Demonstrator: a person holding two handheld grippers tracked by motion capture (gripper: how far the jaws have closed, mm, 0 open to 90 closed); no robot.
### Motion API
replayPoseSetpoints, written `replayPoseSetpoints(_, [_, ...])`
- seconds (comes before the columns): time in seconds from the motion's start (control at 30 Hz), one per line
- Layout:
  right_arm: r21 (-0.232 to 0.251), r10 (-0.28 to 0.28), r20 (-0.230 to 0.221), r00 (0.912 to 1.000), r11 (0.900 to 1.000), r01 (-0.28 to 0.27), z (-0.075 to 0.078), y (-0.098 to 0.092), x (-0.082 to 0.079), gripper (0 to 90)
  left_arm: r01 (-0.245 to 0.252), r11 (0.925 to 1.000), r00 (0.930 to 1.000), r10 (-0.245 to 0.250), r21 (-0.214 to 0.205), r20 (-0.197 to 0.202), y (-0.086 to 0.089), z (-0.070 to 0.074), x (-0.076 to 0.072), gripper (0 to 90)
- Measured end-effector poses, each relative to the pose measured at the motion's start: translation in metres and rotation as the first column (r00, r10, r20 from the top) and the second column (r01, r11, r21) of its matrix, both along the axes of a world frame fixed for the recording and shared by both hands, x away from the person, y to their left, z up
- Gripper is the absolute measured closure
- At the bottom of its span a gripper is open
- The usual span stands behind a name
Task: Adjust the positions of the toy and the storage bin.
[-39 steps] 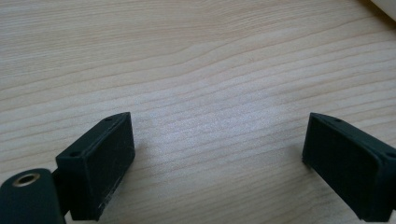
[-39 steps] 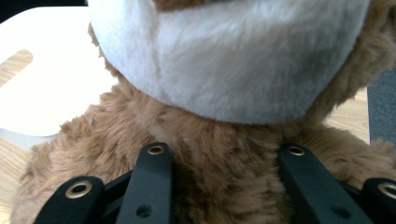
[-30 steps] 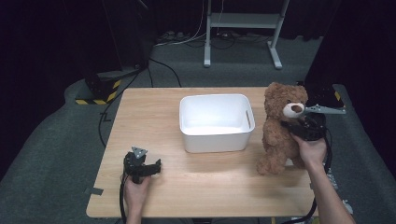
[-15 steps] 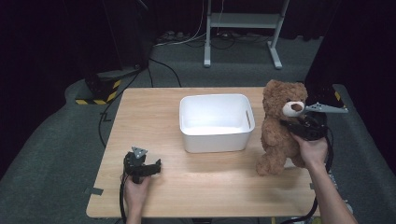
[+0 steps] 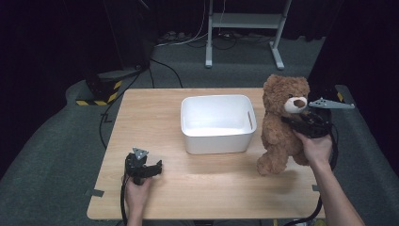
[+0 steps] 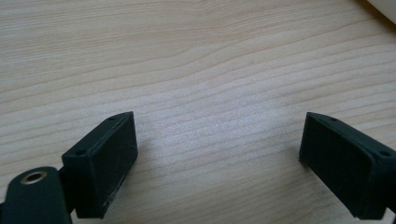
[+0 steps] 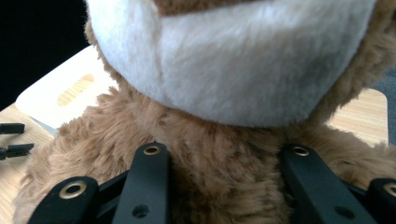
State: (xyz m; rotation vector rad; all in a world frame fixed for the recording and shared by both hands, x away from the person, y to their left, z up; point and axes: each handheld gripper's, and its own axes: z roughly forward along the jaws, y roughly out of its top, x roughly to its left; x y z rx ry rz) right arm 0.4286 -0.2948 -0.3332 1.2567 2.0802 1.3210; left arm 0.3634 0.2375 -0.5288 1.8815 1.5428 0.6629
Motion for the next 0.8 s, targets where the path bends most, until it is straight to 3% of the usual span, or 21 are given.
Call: replayPoseSetpoints(0.8, [0.03, 0.036, 0.046, 0.9983, 0.9988, -0.038, 0.027, 0.006, -0.013, 66.2, 0.0, 1.0, 1.0, 0.0, -0.005, 0.004, 0.0, 0.0, -0.001, 12.8])
